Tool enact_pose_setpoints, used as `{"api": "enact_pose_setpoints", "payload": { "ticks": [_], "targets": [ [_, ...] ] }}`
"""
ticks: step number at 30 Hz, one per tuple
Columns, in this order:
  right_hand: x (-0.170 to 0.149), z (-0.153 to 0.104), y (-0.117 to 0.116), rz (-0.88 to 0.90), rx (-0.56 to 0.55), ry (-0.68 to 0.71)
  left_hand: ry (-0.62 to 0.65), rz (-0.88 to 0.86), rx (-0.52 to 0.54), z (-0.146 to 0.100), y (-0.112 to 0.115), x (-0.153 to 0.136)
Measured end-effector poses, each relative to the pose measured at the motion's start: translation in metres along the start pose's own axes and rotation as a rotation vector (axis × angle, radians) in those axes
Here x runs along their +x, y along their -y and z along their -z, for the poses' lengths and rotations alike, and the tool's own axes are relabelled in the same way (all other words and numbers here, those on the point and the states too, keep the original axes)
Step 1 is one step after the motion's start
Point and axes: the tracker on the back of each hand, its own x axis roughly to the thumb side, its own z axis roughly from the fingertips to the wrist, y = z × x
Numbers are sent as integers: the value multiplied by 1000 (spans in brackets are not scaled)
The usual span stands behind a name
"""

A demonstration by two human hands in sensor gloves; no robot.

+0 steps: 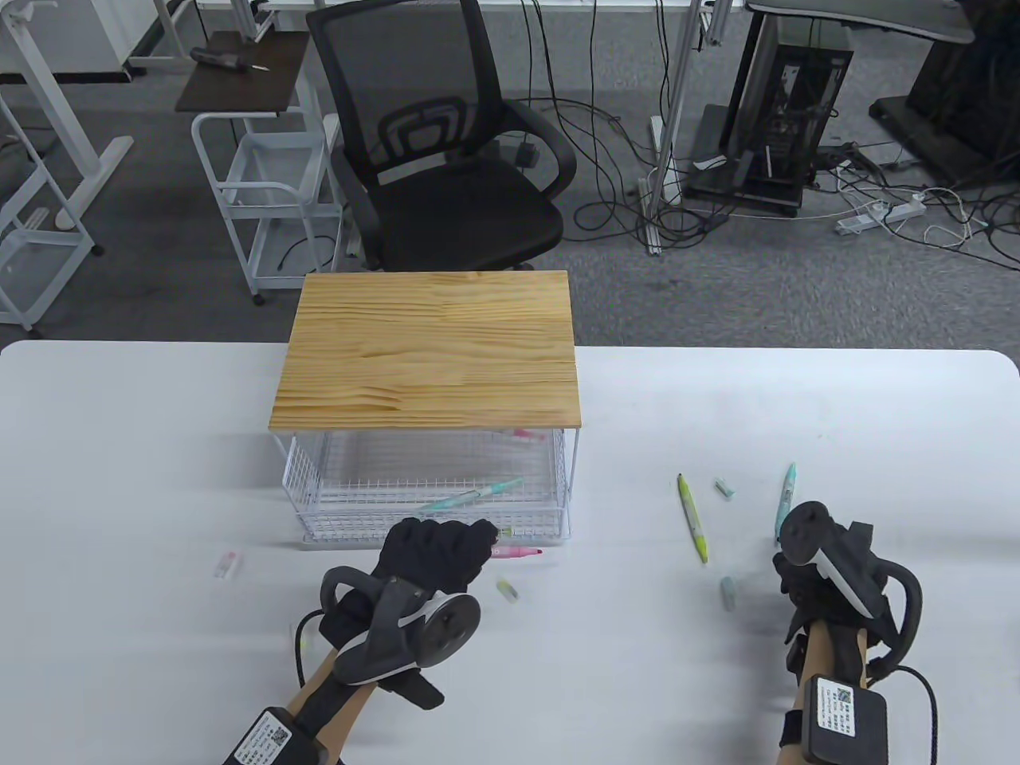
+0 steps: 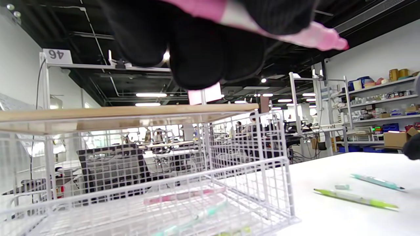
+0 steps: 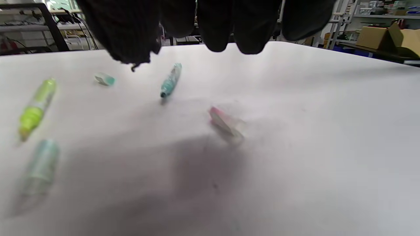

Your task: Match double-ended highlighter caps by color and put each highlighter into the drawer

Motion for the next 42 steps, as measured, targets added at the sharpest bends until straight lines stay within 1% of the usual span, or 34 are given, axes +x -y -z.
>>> {"api": "enact_pose_setpoints", "payload": {
  "ticks": [3, 7, 14, 20, 28, 31, 35, 37, 39, 41, 42],
  "targets": [
    [-4, 5, -14, -38, 18, -25, -1, -6, -2, 0, 0, 0],
    [-5, 8, -31, -97, 8, -38, -2, -4, -7, 0, 0, 0],
    [-2, 11, -42, -169, 44, -50, -7, 1, -13, 0, 0, 0],
    [0, 9, -41, -172, 41, -53, -11, -1, -16, 0, 1, -1],
    [3, 8, -44, -232, -26, -57, -22, 4, -40, 2, 5, -4],
    [4, 7, -44, -233, -29, -52, -25, 5, -45, 2, 6, -4],
    [4, 8, -46, -244, 6, -20, -26, 4, -55, 2, 6, -4],
    [5, 7, -42, -230, 6, 1, -28, 3, -56, 2, 6, -4],
    [9, 5, -32, -144, -25, 27, -29, 2, -58, 2, 6, -5],
    [19, 2, -19, -67, -39, 82, -33, 0, -56, 2, 7, -6],
    [26, -1, -10, -28, -67, 124, -35, -5, -57, 3, 7, -7]
  ]
}}
